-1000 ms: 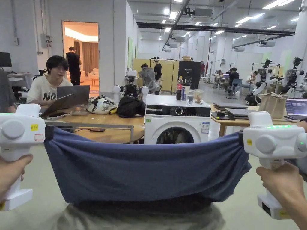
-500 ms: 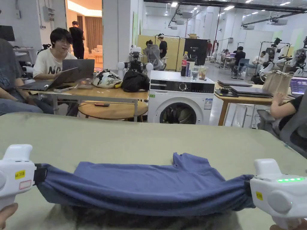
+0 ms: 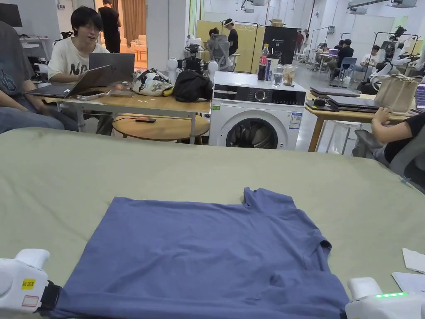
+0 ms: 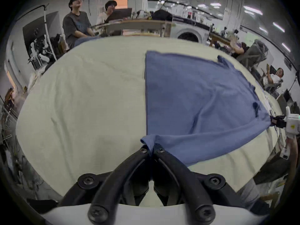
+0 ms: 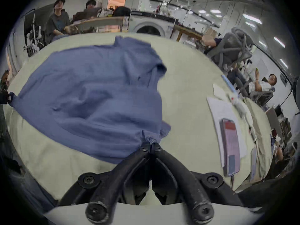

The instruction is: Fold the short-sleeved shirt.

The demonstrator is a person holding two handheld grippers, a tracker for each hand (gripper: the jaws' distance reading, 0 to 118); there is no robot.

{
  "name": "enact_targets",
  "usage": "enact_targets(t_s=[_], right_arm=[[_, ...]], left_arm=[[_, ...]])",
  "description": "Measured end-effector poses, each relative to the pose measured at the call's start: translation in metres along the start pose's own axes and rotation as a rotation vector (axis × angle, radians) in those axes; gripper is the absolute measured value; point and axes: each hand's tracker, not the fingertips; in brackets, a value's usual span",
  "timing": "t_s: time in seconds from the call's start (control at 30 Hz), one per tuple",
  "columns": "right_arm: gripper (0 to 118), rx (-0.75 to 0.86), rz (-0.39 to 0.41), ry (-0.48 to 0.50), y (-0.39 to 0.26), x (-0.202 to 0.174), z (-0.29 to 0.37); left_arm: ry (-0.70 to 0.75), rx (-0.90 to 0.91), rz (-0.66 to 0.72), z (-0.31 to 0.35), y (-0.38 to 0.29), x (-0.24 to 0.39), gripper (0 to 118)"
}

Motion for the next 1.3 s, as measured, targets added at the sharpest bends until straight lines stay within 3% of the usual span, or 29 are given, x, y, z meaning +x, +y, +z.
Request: enact_targets(t_s=[0.3, 0.33, 0.4, 0.43, 0.47, 0.6, 0.73, 0.77, 0.83, 0.87, 0.9, 0.93, 1.1, 1.3], right_arm=[[3, -0.03, 0.003, -0.03, 0.013, -0.002, 0.001], [11, -0.012, 0.013, -0.065, 0.016, -0.003, 0.008], [46, 0.074, -0.003, -0.074, 0.028, -0.004, 0.023], [55, 0.094, -0.021, -0.068, 0.034, -0.006, 0.029], [55, 0.119, -0.041, -0.054, 0.04, -0.008, 0.035], [55, 0.248, -0.077, -0.078, 0.056, -0.025, 0.049], [55, 0.493, -0.17, -0.015, 0.053, -0.049, 0.063], [49, 0.533, -0.191, -0.024, 0.051, -0.056, 0.066], [21, 0.59, -0.204, -0.044, 0.049, -0.066, 0.065], [4, 0.616, -0.218, -0.039, 0.046, -0.07, 0.067], [0, 0.642, -0.221, -0.015, 0.044, -0.074, 0.069], [0, 0.656, -0.219, 0.004, 0.044, -0.074, 0.063], [0, 0.663, -0.201, 0.01, 0.041, -0.097, 0.076], [0, 0.599, -0.193, 0.038, 0.044, -0.106, 0.072]], left_arm=[[0.014, -0.033, 0.049, -0.009, 0.004, 0.0, 0], [0.038, -0.015, 0.041, -0.003, 0.008, 0.003, 5], [0.049, 0.072, 0.013, 0.011, 0.016, 0.013, 27], [0.045, 0.111, 0.01, 0.017, 0.019, 0.019, 38], [0.053, 0.153, 0.008, 0.022, 0.024, 0.026, 43], [0.035, 0.334, -0.044, 0.03, 0.032, 0.054, 44], [0.045, 0.506, -0.058, 0.036, 0.026, 0.083, 44], [0.064, 0.548, -0.057, 0.037, 0.024, 0.09, 43], [0.121, 0.613, -0.058, 0.03, 0.022, 0.094, 42], [0.126, 0.647, -0.067, 0.03, 0.019, 0.098, 30], [0.134, 0.665, -0.075, 0.031, 0.018, 0.102, 12], [0.169, 0.667, -0.082, 0.031, 0.017, 0.107, 0], [0.143, 0.609, -0.075, 0.026, 0.021, 0.105, 0], [0.101, 0.349, -0.005, 0.02, 0.026, 0.075, 0]])
